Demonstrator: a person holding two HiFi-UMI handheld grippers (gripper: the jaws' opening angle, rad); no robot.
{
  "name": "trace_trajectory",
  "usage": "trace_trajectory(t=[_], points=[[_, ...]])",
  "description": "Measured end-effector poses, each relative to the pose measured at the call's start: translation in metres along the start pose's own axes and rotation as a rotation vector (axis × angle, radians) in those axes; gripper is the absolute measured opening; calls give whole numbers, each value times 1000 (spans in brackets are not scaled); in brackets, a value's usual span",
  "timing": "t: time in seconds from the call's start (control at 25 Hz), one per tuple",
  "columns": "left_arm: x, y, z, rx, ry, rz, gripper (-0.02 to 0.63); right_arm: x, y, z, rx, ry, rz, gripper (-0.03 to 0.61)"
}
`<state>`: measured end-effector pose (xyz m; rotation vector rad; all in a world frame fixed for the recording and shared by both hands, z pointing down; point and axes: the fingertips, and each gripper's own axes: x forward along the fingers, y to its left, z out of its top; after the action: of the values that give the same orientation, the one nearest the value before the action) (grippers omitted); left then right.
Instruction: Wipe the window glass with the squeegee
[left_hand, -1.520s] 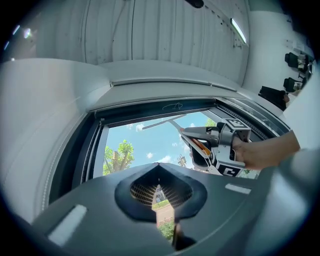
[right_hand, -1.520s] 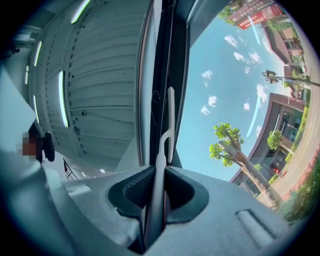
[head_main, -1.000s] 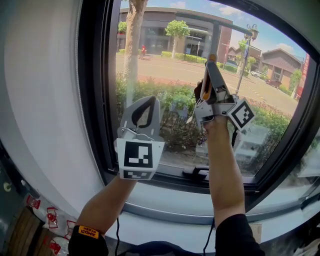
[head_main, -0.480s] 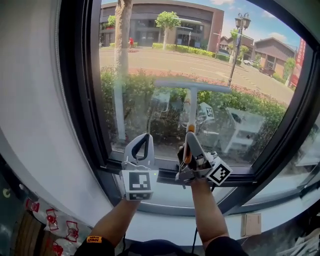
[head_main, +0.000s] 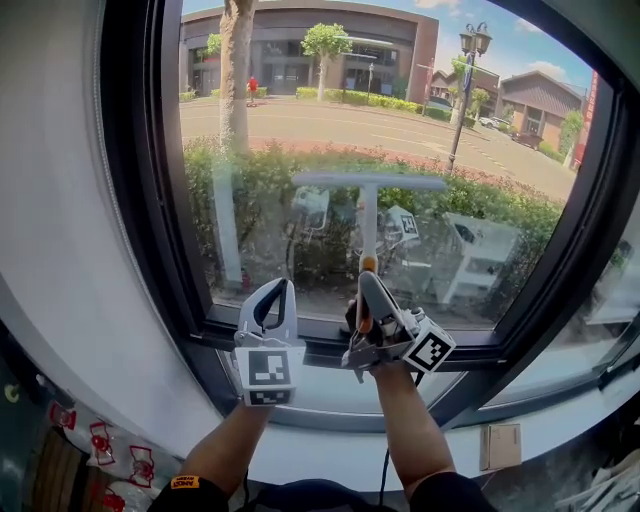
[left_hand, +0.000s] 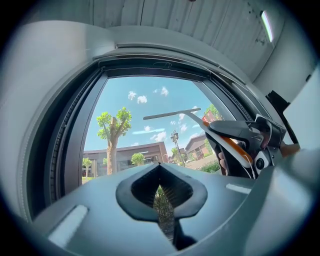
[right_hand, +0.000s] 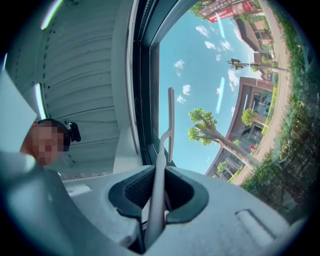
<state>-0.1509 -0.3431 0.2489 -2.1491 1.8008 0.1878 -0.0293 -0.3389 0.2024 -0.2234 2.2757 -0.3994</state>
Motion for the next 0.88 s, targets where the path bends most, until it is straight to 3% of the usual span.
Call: trace_trajectory(t=[0.24,0.64,0.88], points=[[9,-6,36,65,-56,-18,9,10,16,45,-31,-30,55,43],[49,-43,170,115,-245,-91,11,72,67,198,-209,-49,148,43],[67,-58,232,126,-319,-98,11,101,72,251,-226,-59,146,43]])
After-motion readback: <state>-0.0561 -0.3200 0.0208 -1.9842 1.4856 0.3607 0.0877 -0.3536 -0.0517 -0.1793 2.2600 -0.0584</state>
